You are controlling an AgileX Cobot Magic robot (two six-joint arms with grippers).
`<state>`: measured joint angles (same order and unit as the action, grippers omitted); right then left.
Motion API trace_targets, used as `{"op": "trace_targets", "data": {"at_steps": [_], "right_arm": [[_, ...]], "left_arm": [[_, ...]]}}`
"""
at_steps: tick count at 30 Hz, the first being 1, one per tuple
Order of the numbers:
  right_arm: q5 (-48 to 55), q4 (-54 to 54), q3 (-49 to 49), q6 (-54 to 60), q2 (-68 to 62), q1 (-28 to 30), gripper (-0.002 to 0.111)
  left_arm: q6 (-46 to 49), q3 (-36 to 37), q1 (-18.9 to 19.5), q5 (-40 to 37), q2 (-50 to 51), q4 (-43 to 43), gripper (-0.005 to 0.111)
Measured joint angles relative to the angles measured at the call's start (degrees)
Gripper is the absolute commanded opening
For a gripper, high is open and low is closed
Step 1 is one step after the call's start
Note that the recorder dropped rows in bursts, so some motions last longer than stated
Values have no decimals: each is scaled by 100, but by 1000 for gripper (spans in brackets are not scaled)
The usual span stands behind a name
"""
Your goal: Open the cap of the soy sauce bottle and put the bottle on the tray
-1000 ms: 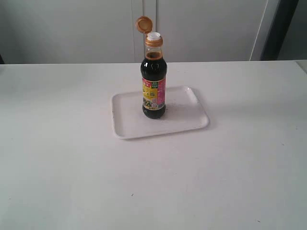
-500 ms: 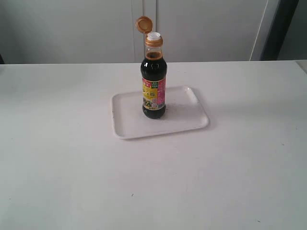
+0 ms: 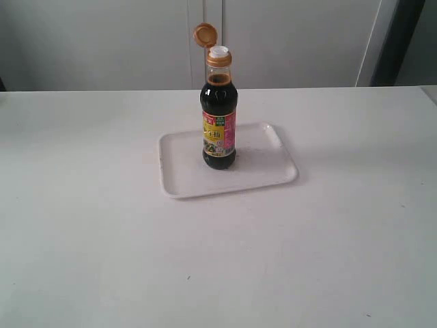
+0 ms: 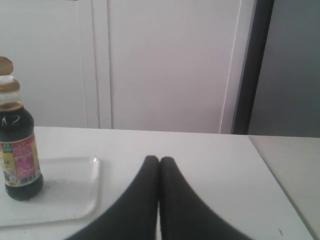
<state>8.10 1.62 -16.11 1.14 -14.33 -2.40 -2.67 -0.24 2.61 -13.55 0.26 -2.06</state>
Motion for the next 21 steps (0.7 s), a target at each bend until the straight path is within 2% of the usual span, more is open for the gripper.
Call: {"op": "trace_targets", "data": {"at_steps": [6, 21], "right_arm": [[276, -162, 153, -114, 494, 0, 0], [382, -162, 1390, -114, 1268, 0, 0]], "left_arm": [[0, 0, 0, 0, 0, 0, 0], [0, 0, 0, 0, 0, 0, 0]]}}
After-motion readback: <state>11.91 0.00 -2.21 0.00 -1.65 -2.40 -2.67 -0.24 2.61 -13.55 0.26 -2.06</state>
